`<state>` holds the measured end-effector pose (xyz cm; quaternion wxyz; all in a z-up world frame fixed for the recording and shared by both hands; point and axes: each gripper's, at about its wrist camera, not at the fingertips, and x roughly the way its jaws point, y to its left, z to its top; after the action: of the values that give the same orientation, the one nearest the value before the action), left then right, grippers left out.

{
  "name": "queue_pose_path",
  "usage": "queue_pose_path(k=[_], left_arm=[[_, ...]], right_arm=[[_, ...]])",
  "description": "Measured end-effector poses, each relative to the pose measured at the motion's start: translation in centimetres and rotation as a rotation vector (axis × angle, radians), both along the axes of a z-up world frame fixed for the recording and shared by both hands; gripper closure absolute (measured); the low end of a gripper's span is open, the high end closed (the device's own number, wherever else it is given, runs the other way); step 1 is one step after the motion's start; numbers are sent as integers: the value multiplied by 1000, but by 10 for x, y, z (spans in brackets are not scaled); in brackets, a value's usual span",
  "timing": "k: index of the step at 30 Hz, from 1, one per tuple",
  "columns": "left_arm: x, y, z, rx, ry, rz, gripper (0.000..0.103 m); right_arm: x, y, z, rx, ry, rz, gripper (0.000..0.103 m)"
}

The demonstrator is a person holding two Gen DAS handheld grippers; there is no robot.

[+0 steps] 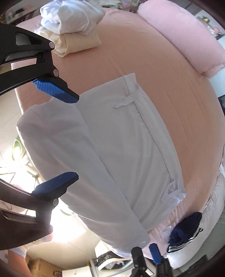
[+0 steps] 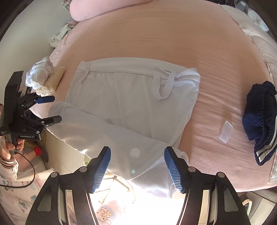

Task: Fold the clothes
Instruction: 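Move both grippers back to the rolled end of the shirt strip, then close both grippers on the rolled strip end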

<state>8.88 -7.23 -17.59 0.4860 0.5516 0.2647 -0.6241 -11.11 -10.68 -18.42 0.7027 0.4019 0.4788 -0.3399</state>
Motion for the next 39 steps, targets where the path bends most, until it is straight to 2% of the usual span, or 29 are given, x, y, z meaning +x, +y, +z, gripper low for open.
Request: queue_pose_path(k=[4, 8, 11, 17, 19, 21, 25, 30, 34, 39], left_arm=[[-7, 16, -12, -45, -128, -80, 22], [-8, 16, -26, -28, -172, -146, 22], [-9, 11, -30, -13, -163, -157, 22], [-2, 3, -13, -1, -41, -105, 22], [-2, 6, -10, -24, -58, -103, 22], [1, 10, -14, -58, -122, -116, 22], [-13, 25, -29, -161, -372, -171, 22], [-32, 46, -44, -243, -516, -276, 22], [-48, 66, -55, -340, -675, -387, 20], [-58, 85, -73, -393, -811, -476, 15]], right_arm=[[19, 7, 2, -6, 28, 50, 39], [30, 19, 9, -38, 37, 85, 39], [33, 26, 10, -53, 40, 107, 39], [40, 42, 5, -103, 86, 183, 39], [45, 50, 3, -137, 107, 228, 39], [54, 59, -1, -169, 138, 290, 39], [68, 82, -12, -263, 273, 401, 39], [78, 110, -22, -417, 413, 501, 39], [85, 127, -34, -501, 520, 568, 39], [84, 150, -59, -600, 694, 670, 39]])
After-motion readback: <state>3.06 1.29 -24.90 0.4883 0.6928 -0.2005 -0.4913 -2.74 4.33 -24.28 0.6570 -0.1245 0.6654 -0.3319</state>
